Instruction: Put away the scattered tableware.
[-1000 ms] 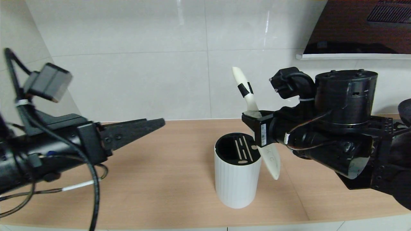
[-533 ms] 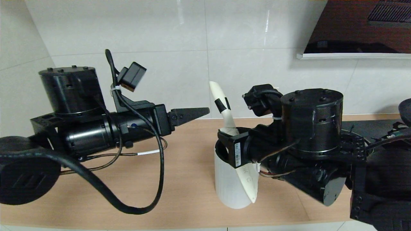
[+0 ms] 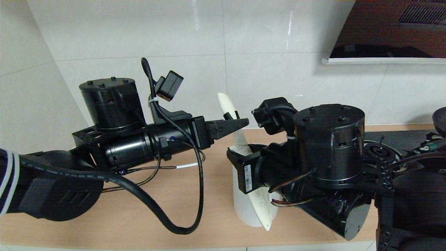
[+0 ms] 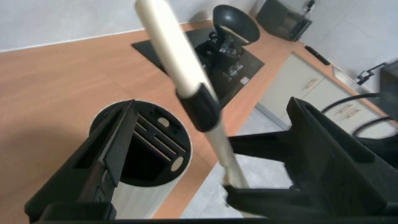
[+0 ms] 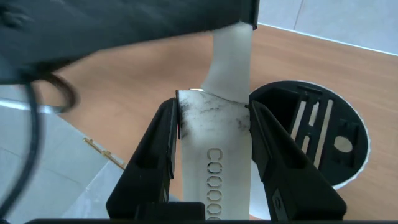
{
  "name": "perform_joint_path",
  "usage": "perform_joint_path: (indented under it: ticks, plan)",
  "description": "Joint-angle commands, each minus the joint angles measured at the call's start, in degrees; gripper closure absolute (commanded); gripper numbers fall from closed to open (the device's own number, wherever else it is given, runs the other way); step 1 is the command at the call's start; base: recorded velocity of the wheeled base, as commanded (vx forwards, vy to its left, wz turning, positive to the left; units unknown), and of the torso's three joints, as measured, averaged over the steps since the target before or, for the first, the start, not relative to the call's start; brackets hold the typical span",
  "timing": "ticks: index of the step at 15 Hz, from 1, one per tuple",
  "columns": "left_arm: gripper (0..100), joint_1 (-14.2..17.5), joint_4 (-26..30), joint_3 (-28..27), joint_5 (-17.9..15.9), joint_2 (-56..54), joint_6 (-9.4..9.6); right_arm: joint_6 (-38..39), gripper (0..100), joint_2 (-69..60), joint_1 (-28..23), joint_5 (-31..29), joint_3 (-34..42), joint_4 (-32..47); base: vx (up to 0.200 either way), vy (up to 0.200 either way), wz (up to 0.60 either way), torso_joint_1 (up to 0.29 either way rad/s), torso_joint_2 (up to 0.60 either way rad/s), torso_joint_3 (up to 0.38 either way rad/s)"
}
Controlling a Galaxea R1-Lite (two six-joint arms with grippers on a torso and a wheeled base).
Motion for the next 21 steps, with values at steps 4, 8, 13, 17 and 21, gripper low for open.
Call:
perform_joint_path:
  ticks: [4, 8, 13, 17, 21]
  plan:
    - [0, -0.44, -0.16, -0.05, 0.03, 0.52, -0.03, 1.29, 100, 0.50, 0.14, 0.03, -0.29, 0.06, 0.000, 0.000, 0.00, 0.000, 0.00, 0.000]
    - [0, -0.44, -1.83, -0.05, 0.03, 0.61, -0.03, 1.37, 100, 0.59, 1.46, 0.03, 0.06, 0.06, 0.000, 0.000, 0.00, 0.000, 0.00, 0.000]
    - [0, -0.53, -1.83, 0.13, 0.03, 1.05, -0.03, 1.37, 100, 1.03, 1.73, -0.05, 0.15, 0.06, 0.000, 0.000, 0.00, 0.000, 0.00, 0.000]
    - [0, -1.06, -1.83, 0.30, 0.03, 1.14, -0.03, 1.37, 100, 1.03, 1.73, -0.14, 0.15, 0.06, 0.000, 0.000, 0.00, 0.000, 0.00, 0.000]
    - [100, -1.23, -1.83, 0.39, 0.03, 1.14, 0.06, 1.37, 100, 1.03, 1.81, -0.40, 0.15, 0.06, 0.000, 0.000, 0.00, 0.000, 0.00, 0.000]
